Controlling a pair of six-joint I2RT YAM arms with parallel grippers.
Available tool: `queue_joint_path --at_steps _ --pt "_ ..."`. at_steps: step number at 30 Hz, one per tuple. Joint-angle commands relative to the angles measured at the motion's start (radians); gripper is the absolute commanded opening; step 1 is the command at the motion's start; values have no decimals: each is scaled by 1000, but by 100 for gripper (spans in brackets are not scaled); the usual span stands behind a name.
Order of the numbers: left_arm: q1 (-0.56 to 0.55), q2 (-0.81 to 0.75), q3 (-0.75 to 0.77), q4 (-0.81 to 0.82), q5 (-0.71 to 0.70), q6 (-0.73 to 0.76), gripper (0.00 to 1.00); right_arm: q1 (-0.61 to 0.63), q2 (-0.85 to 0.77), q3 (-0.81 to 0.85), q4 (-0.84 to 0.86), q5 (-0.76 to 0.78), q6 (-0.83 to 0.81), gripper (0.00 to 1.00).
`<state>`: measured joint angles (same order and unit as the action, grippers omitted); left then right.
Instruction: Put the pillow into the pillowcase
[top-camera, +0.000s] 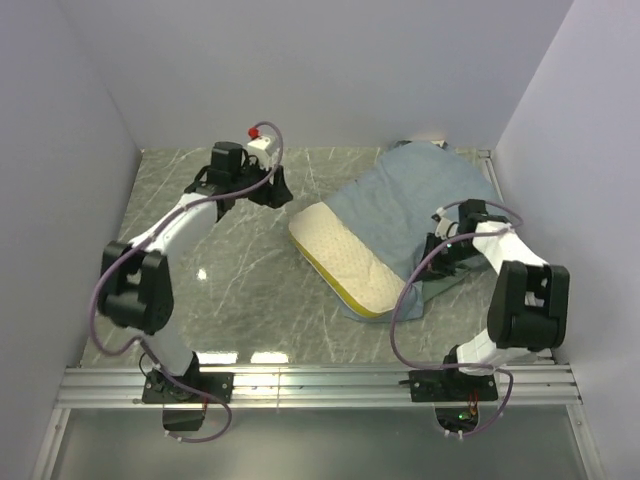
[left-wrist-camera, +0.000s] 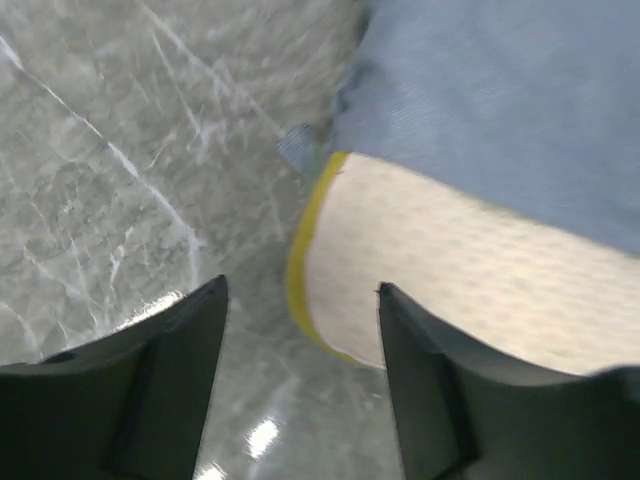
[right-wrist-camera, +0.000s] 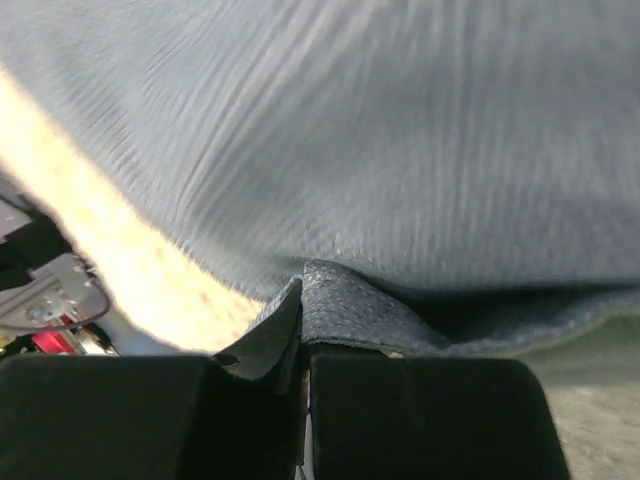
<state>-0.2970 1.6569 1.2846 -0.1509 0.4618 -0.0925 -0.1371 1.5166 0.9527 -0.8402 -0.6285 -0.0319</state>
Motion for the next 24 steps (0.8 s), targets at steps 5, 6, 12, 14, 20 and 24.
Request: queue_joint_path --at_steps 5,6,12,14,20,24 --pt "-78 310 105 -179 139 249 61 126 160 135 125 148 101 0" --pt "-102 294 91 -179 152 260 61 131 168 145 128 154 102 0" --pt "-384 83 -30 -151 173 327 62 133 180 222 110 246 41 0" --pt "-476 46 -56 -164 140 335 66 125 174 231 110 303 -20 0" --pt "-475 -103 -209 -226 88 419 73 77 182 242 122 455 -166 0" --pt "-320 -200 -283 -219 67 445 74 7 206 256 119 503 -218 0"
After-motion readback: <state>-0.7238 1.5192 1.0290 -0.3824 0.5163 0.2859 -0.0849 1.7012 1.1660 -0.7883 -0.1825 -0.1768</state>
